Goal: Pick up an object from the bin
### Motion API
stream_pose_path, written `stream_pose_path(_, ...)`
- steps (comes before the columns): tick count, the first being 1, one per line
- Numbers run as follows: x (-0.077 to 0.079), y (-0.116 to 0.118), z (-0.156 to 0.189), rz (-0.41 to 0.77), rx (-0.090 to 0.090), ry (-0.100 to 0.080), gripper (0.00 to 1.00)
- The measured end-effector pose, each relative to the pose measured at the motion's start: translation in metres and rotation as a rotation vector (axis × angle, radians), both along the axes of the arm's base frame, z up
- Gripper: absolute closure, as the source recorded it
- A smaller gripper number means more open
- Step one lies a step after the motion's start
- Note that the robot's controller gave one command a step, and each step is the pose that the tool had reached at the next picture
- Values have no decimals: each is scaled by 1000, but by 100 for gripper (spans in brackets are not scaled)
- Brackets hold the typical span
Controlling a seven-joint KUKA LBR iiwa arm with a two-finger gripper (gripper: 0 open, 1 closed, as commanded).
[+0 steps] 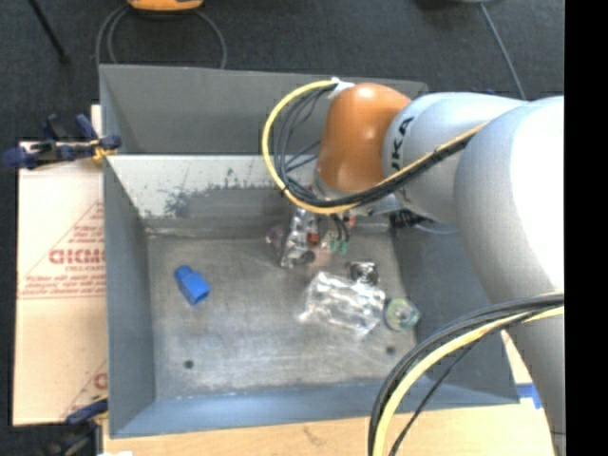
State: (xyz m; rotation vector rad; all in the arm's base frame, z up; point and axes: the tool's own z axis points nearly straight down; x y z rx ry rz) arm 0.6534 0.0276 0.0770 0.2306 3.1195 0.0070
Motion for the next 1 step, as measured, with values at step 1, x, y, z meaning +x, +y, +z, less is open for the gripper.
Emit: stream_pose_path(1,-8,-3,134,27,-4,0,100)
